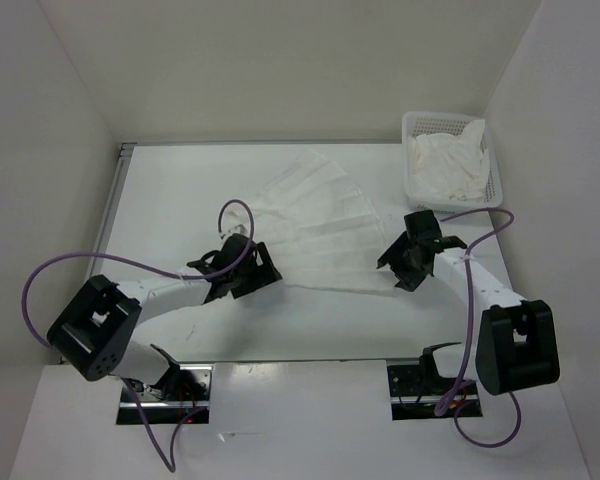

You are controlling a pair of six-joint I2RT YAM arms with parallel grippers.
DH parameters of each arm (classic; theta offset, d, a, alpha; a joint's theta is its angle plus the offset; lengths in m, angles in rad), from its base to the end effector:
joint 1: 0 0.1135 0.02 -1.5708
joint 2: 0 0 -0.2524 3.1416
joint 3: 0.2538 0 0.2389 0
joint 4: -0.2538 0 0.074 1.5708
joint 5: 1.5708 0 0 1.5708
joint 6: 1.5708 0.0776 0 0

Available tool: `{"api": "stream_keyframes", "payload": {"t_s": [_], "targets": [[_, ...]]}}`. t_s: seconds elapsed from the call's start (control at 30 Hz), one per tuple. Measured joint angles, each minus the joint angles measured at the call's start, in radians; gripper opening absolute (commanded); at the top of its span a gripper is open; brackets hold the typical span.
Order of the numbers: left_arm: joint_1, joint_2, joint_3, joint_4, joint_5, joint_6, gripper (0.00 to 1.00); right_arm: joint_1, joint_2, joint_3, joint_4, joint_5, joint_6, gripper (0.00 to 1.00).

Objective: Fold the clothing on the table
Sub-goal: Fold the skirt

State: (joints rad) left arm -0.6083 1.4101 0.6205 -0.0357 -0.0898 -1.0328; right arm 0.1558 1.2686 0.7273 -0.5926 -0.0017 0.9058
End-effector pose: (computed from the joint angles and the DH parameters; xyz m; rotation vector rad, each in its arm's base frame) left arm 0.2400 -0.1587 0.1295 -0.5687 2.4311 -0.6376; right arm 0.2352 0.0371 0.1494 1.0064 2.5581 0.3109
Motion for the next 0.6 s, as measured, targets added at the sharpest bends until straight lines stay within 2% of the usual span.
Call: {"api": "stream_keyframes", "payload": {"t_s": [0.03,0.2,0.37,0.6], "targets": [[0.004,0.018,0.009,0.019,0.006,-0.002,0.90,-0.003,0.006,0.000,-0.001,0.003,0.000,0.70],[0.011,0.087,0.030,0.105,0.019,-0.017,0.68,-0.006,0.019,0.000,0.000,0.008,0.005,0.70],[0.017,0.143,0.029,0.147,0.020,-0.019,0.00,-0.006,0.017,-0.010,0.001,0.010,0.022,0.70],[0.018,0.157,0.030,0.160,0.034,-0.018,0.00,-0.010,0.014,-0.072,0.007,0.009,0.066,0.71]]}}
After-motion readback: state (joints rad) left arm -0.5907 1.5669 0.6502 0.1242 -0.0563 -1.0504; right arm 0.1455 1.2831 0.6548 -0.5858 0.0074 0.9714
